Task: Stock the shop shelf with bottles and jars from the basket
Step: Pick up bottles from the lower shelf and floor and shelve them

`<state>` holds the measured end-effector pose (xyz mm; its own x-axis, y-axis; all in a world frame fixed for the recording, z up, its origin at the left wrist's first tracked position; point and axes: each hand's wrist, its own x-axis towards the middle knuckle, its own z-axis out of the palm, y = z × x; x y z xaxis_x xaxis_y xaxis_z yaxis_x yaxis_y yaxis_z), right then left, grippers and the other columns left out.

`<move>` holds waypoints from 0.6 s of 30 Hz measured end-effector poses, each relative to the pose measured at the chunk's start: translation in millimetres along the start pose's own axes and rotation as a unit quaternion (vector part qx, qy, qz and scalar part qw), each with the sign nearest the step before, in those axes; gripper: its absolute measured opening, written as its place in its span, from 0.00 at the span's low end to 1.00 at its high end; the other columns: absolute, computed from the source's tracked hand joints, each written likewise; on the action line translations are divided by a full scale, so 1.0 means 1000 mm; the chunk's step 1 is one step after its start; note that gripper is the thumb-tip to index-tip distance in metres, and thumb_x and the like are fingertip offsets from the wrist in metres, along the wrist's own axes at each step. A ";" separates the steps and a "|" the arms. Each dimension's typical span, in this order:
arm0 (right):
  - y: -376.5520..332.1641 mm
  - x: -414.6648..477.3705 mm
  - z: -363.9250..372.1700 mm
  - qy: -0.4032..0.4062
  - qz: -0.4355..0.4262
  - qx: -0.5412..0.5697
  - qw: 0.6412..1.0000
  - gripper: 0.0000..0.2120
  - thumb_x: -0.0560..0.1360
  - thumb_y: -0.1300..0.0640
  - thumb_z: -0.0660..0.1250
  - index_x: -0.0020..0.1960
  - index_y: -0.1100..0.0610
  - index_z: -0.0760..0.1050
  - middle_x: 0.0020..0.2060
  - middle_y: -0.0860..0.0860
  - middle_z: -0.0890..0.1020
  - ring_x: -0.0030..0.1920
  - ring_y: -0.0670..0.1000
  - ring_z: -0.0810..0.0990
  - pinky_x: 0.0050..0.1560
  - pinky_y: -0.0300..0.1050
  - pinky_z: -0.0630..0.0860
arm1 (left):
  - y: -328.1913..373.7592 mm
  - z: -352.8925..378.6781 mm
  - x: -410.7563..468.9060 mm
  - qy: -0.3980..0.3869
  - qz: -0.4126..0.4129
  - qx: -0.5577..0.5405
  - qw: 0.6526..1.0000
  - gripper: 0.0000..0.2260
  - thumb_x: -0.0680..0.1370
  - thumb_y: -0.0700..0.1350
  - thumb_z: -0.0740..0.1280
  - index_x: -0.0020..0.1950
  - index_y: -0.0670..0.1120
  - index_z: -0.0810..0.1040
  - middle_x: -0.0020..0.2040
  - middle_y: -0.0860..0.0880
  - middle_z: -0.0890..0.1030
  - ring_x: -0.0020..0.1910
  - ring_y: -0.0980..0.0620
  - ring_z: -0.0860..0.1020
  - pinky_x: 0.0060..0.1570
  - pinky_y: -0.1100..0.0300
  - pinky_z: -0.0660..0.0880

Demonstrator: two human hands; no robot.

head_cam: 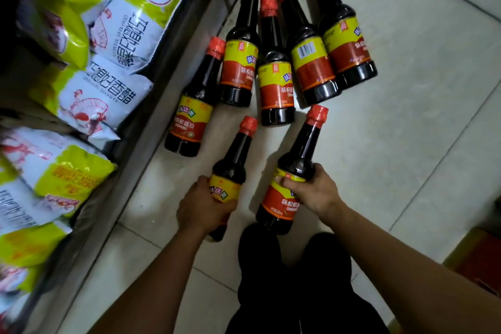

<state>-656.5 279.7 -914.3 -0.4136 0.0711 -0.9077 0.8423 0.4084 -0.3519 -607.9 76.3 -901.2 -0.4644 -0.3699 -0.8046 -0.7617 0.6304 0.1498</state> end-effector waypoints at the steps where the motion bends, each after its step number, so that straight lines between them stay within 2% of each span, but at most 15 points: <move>1: -0.004 -0.010 -0.004 0.000 -0.004 0.005 1.000 0.34 0.62 0.50 0.77 0.64 0.56 0.68 0.56 0.53 0.79 0.50 0.52 0.79 0.46 0.42 0.73 | 0.004 -0.002 -0.012 -0.003 -0.002 -0.030 1.000 0.24 0.64 0.52 0.75 0.53 0.45 0.70 0.51 0.44 0.79 0.49 0.42 0.78 0.49 0.51 0.76; 5: -0.033 -0.066 -0.025 -0.002 -0.027 0.011 1.000 0.33 0.62 0.51 0.77 0.63 0.55 0.67 0.52 0.50 0.77 0.49 0.51 0.77 0.48 0.43 0.74 | 0.026 -0.026 -0.070 0.014 0.006 -0.125 0.992 0.20 0.64 0.50 0.75 0.48 0.48 0.69 0.47 0.46 0.79 0.45 0.44 0.78 0.48 0.52 0.77; 11: -0.103 -0.187 -0.075 -0.008 -0.103 0.008 0.995 0.30 0.63 0.55 0.77 0.61 0.55 0.68 0.49 0.48 0.76 0.49 0.51 0.77 0.49 0.44 0.73 | 0.066 -0.104 -0.177 0.062 0.034 -0.184 0.980 0.19 0.63 0.50 0.76 0.47 0.50 0.70 0.43 0.50 0.78 0.43 0.46 0.77 0.44 0.54 0.75; 13: -0.131 -0.242 -0.097 -0.009 -0.130 0.012 0.991 0.30 0.63 0.55 0.77 0.61 0.54 0.69 0.50 0.48 0.77 0.49 0.50 0.78 0.47 0.42 0.74 | 0.085 -0.141 -0.227 0.084 0.046 -0.195 0.976 0.19 0.63 0.50 0.75 0.46 0.51 0.69 0.41 0.51 0.76 0.41 0.47 0.76 0.42 0.57 0.72; 16: -0.167 -0.323 -0.122 -0.014 -0.158 0.050 0.986 0.26 0.64 0.58 0.76 0.59 0.54 0.69 0.48 0.48 0.77 0.44 0.45 0.78 0.37 0.32 0.73 | 0.107 -0.194 -0.304 0.116 0.050 -0.219 0.968 0.19 0.63 0.50 0.75 0.45 0.52 0.68 0.40 0.52 0.76 0.41 0.46 0.77 0.41 0.58 0.71; 18: -0.191 -0.380 -0.137 0.000 -0.176 0.071 0.982 0.24 0.64 0.58 0.76 0.56 0.53 0.70 0.50 0.49 0.78 0.46 0.47 0.79 0.40 0.36 0.76 | 0.122 -0.231 -0.355 0.133 0.067 -0.239 0.960 0.21 0.61 0.53 0.75 0.48 0.51 0.70 0.42 0.51 0.76 0.43 0.46 0.77 0.42 0.58 0.71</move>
<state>-707.9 299.4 -470.5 -0.6880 -0.0523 -0.7238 0.6864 0.2766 -0.6725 -640.5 126.8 -464.6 -0.6230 -0.5086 -0.5943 -0.7780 0.3236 0.5385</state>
